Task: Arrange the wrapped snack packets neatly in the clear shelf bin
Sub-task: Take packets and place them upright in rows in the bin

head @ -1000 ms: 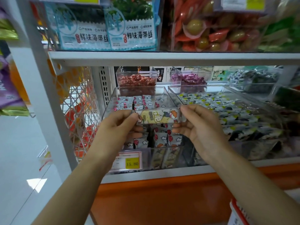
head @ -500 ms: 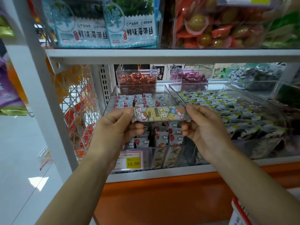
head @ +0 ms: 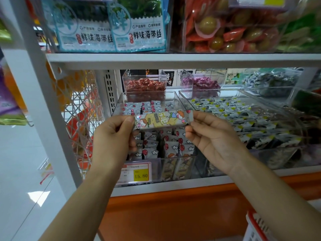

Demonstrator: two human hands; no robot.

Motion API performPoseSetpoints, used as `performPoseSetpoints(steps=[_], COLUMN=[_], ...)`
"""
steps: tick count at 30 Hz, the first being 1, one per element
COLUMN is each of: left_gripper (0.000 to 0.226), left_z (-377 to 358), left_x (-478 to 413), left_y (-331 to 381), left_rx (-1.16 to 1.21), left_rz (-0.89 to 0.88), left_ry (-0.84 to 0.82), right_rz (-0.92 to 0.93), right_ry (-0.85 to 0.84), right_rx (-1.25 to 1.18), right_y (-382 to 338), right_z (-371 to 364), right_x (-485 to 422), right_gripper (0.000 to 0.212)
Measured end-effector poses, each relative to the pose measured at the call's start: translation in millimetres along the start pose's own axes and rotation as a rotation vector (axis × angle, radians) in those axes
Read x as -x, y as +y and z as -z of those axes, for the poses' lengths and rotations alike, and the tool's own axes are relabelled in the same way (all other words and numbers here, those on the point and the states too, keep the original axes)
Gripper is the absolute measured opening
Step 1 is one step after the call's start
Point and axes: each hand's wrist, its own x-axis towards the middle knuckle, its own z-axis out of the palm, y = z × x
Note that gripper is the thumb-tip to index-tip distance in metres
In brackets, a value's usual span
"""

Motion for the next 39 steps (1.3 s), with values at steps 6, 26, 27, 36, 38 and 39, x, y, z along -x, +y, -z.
performPoseSetpoints(steps=[6, 26, 27, 36, 38, 39], left_gripper=[0.018, 0.035, 0.034, 0.045, 0.045, 0.046], left_z=[3, 3, 3, 2, 1, 1], left_x=[-4, -4, -4, -5, -3, -2], left_y=[-2, 6, 6, 2, 2, 2], left_rx=[0.224, 0.524, 0.524, 0.488, 0.451, 0.423], left_rz=[0.131, 0.223, 0.220, 0.216, 0.198, 0.188], left_ry=[-0.105, -0.365, -0.367, -0.270, -0.313, -0.327], right_rz=[0.018, 0.469, 0.486, 0.439, 0.440, 0.426], right_ry=[0.048, 0.098, 0.085, 0.009, 0.036, 0.045], right_rx=[-0.034, 0.626, 0.670, 0.676, 0.698, 0.676], right_y=[0, 4, 5, 11, 11, 11], right_z=[2, 11, 10, 6, 6, 6], right_x=[-3, -1, 0, 6, 5, 4], right_gripper=[0.024, 0.026, 0.028, 0.006, 0.009, 0.010])
